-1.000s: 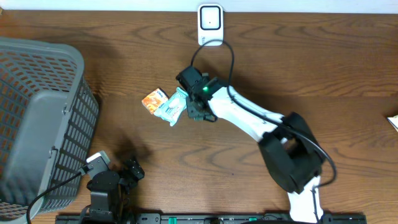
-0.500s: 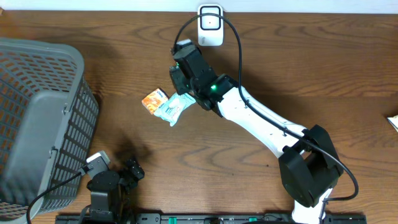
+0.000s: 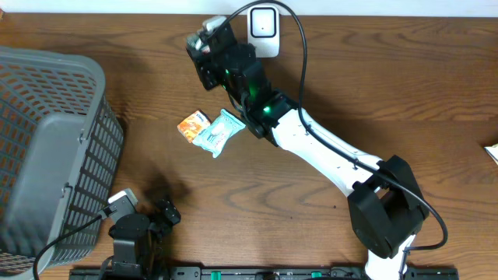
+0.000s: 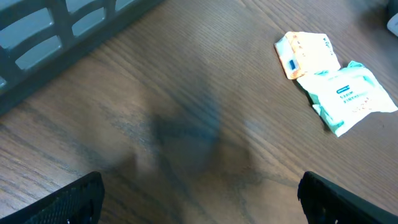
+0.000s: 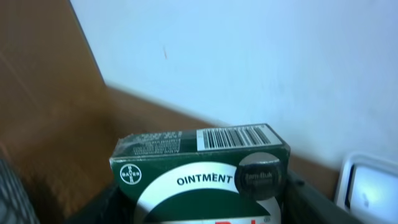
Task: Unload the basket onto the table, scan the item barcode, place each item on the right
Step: 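Carry the Zam-Buk box up toward the white scanner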
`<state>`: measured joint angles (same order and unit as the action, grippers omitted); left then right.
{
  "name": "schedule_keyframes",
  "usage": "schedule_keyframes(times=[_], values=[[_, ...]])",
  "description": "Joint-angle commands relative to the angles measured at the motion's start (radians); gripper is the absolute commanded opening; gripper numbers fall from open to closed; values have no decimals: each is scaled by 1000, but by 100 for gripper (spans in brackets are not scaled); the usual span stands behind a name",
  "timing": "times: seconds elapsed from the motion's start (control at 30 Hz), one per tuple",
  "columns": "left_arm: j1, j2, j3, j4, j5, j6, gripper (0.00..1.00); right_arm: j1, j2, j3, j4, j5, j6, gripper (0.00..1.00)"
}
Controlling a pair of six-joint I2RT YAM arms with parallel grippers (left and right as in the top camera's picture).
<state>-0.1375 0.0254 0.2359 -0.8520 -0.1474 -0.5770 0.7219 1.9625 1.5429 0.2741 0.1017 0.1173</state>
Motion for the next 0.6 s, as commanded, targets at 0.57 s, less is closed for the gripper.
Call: schedule_keyframes(times=[0.57], values=[[3,-2,-4,-62,-29,3,98,-209,-6,9,41,-986,-268,43]])
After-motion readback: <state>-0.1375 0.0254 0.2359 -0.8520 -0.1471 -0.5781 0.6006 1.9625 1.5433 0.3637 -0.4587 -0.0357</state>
